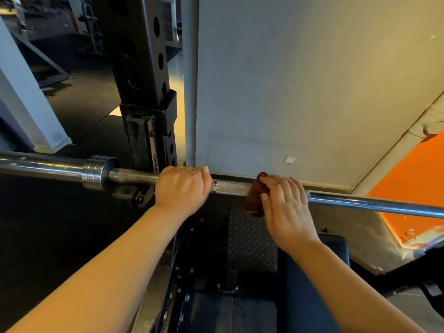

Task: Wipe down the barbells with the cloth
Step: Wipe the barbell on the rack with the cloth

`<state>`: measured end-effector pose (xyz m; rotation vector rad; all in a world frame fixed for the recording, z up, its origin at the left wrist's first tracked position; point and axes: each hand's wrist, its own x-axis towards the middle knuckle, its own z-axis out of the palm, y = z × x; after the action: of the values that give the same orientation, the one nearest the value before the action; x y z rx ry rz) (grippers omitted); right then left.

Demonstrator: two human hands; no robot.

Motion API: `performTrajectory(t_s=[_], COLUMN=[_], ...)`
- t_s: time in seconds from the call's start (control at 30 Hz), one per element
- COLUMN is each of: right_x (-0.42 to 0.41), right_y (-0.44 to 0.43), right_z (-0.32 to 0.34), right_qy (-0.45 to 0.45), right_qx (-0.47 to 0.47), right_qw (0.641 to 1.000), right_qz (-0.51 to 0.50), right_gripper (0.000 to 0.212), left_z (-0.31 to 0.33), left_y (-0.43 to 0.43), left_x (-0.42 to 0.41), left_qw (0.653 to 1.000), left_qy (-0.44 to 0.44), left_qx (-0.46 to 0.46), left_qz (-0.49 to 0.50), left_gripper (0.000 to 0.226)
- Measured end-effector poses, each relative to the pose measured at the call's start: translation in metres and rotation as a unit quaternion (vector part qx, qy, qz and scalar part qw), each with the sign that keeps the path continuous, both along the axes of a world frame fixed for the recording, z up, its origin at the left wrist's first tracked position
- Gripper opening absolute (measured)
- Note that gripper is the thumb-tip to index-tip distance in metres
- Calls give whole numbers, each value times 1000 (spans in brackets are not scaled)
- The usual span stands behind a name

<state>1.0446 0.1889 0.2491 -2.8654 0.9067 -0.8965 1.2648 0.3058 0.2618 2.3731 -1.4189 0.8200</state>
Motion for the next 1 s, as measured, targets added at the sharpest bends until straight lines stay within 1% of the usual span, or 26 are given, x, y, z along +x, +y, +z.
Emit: performTrajectory(t_s=[0.03,0.1,0.2,0.27,0.3,0.33,0.37,0.47,0.5,0.57,0.63,0.67,0.73,0.83,0.93,1.0], right_x=[6,21,27,12,4,-3,-5,16,26,38,33,26,7,-24,-9,15], right_y=[7,22,25,9,2,-1,0,24,31,36,26,18,1,-12,4,20], right_z=[-2,-6,-8,-4,-4,-3,-3,-7,-7,-4,3,6,6,1,-3,-2], right_qy=[-10,-12,33,70,74,68,59,32,26,29,55,67,65,17,-35,-38], right_qx=[10,24,1,-36,-48,-49,-41,-1,5,-6,-28,-38,-38,-1,48,68], right_qw=[1000,999,999,996,995,996,997,999,999,1000,998,996,997,998,991,992], right_qz=[-14,-17,39,52,46,34,16,-39,-35,5,32,35,13,-68,-116,-98], right_gripper=[37,38,44,44,44,45,45,46,46,47,49,50,48,46,46,44], left_z=[1,7,12,15,17,18,19,18,16,6,-1,-3,-3,0,2,3], left_y=[-1,-1,-6,-9,-8,-6,-3,-4,-8,-15,-19,-20,-17,-18,-21,-21], left_x=[1,2,8,10,9,8,5,-14,-23,-38,-38,-35,-29,-25,-27,-27], left_qw=[1000,998,993,989,988,988,988,992,994,998,1000,1000,1000,999,999,999], left_qy=[0,18,37,64,70,58,47,4,7,31,24,22,13,4,-8,-11], left_qx=[11,63,114,130,137,146,145,125,109,49,1,-6,-3,21,44,51], left_qz=[1,10,6,1,2,5,9,24,20,6,-7,-11,-23,-30,-18,-15], left_gripper=[57,58,64,60,57,50,46,59,57,50,47,48,52,56,58,56])
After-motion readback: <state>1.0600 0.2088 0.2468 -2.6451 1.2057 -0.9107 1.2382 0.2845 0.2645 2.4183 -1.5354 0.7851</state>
